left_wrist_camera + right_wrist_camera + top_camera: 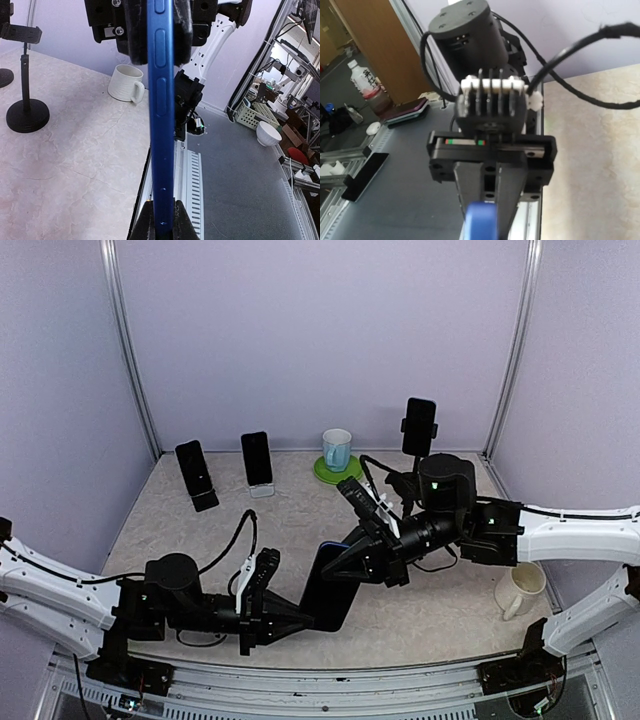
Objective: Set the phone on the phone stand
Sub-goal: Adjust the phone, then move the phone stand to the center of the board.
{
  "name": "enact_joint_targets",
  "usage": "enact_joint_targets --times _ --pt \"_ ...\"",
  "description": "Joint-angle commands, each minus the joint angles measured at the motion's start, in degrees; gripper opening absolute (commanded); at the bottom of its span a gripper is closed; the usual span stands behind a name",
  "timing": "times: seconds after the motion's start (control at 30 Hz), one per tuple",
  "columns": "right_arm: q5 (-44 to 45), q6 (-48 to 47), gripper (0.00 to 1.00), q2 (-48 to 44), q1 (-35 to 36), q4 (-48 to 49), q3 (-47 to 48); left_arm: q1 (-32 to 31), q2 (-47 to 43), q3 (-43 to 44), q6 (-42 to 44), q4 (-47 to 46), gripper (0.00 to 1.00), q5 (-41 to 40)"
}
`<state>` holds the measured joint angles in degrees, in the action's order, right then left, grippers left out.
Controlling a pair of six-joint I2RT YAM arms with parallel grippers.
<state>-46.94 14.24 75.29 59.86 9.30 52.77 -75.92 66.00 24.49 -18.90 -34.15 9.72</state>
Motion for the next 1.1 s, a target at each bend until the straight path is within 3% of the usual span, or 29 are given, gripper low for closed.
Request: enact_joint_targets --times 0.0,0.07,0.27,0.4,0.77,1.07 --pt "-3.6 -1.4 0.0 -0.3 0.6 -0.2 2.0 0.5 -0.8 1.4 0.2 -2.5 0.0 -2.2" --pt "-3.3 -1.6 0.0 -0.6 0.6 -0.8 2.2 0.5 -1.3 1.3 0.3 -1.9 0.0 -3.2" --pt "3.5 -1.7 0.0 -3.2 -1.3 -4.5 3.4 1.0 -4.7 -0.1 0.0 -0.7 0.51 -6.2" --pt "8.7 -1.0 0.0 -7.7 -5.5 -6.6 3.9 1.4 -8.2 -1.3 -0.3 0.2 0.75 -8.5" --pt "33.9 -6.5 0.0 -17.1 -8.4 -12.2 5.7 2.9 -8.8 -0.6 -0.3 1.9 0.97 -11.9" --pt "50.1 -6.3 0.0 -22.7 -8.5 -10.7 4.5 13.2 -2.0 10.6 5.7 8.7 0.99 -6.6"
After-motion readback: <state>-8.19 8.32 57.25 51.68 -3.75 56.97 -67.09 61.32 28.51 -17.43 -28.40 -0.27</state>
